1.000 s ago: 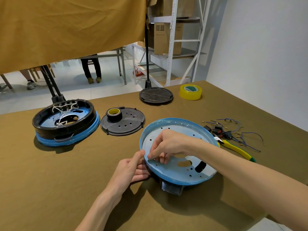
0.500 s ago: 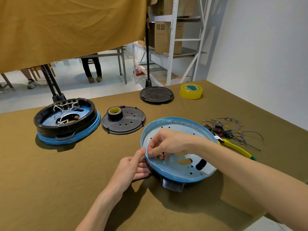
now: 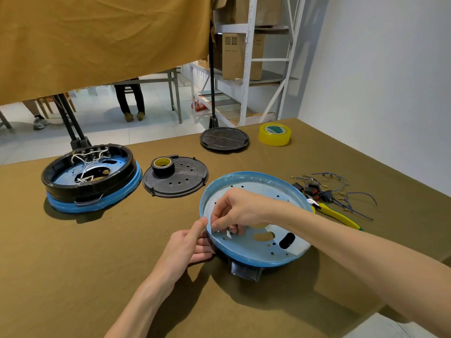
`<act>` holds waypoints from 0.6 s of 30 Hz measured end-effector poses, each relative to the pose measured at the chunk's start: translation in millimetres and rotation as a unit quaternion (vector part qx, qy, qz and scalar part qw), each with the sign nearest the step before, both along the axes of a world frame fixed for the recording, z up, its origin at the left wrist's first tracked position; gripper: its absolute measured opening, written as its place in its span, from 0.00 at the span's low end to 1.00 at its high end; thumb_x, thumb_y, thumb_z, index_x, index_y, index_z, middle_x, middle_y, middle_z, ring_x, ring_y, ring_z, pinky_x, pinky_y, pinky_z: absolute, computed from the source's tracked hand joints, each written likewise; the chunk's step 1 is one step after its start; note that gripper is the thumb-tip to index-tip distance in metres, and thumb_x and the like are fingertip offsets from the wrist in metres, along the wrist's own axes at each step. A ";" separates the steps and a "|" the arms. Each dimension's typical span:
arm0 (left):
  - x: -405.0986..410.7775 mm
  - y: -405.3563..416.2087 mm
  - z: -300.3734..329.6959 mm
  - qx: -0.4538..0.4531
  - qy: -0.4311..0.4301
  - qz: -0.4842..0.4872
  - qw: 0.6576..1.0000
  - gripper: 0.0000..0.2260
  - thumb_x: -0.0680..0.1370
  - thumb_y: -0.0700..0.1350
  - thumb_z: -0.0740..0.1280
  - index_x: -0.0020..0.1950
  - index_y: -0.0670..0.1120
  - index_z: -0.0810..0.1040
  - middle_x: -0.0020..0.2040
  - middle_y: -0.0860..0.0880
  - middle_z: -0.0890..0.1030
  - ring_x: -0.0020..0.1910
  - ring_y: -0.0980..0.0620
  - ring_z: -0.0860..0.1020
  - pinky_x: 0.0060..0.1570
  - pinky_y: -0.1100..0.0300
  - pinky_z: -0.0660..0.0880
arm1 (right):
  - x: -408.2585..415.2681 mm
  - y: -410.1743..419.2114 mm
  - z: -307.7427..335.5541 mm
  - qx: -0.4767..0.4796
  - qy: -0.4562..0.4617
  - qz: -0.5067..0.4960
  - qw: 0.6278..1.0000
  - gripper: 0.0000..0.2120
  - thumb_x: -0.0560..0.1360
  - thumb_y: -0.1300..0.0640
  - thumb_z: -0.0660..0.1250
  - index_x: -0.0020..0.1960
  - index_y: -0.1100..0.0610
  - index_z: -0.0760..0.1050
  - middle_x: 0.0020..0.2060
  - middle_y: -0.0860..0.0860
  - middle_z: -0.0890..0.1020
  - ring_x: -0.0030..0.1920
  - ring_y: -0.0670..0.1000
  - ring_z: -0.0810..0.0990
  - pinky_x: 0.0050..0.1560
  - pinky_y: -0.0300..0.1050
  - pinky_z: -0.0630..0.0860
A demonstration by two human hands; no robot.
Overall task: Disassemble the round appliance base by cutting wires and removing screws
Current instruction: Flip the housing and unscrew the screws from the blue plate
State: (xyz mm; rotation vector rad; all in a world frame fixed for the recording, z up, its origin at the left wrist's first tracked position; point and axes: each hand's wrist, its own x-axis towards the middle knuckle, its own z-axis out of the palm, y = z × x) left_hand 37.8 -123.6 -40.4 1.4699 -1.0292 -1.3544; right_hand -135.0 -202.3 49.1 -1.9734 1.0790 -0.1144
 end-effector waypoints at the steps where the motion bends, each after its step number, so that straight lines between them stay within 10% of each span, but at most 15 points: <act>1: -1.1 0.6 1.2 0.002 0.000 0.001 1.000 0.29 0.74 0.68 0.65 0.56 0.43 0.84 0.45 0.45 0.88 0.46 0.49 0.87 0.45 0.59 0.84 | -1.6 -0.1 0.0 -0.005 0.002 -0.002 1.000 0.04 0.78 0.56 0.74 0.49 0.56 0.85 0.35 0.47 0.84 0.31 0.43 0.77 0.32 0.37 0.77; 8: -13.5 4.5 10.3 0.006 -0.004 0.047 0.999 0.32 0.71 0.68 0.64 0.57 0.41 0.82 0.46 0.43 0.88 0.43 0.49 0.87 0.39 0.61 0.83 | -17.7 6.7 -6.2 -0.129 -0.092 -0.063 0.985 0.02 0.77 0.56 0.73 0.49 0.51 0.84 0.39 0.47 0.85 0.36 0.42 0.81 0.39 0.40 0.79; 12: -15.5 0.2 14.7 0.031 -0.017 0.047 0.998 0.30 0.74 0.66 0.67 0.62 0.41 0.80 0.51 0.42 0.86 0.47 0.48 0.86 0.44 0.56 0.84 | -76.1 -5.6 -5.1 -0.294 -0.180 -0.324 0.881 0.04 0.78 0.58 0.70 0.46 0.50 0.81 0.36 0.47 0.81 0.36 0.41 0.78 0.37 0.37 0.73; 18: -15.3 -6.1 20.4 0.053 -0.010 0.039 0.998 0.22 0.82 0.58 0.62 0.66 0.42 0.77 0.52 0.42 0.82 0.49 0.45 0.82 0.41 0.54 0.83 | -156.3 -6.9 -27.8 -0.262 0.202 -0.405 0.853 0.14 0.83 0.46 0.60 0.56 0.56 0.73 0.50 0.55 0.81 0.48 0.59 0.80 0.46 0.52 0.78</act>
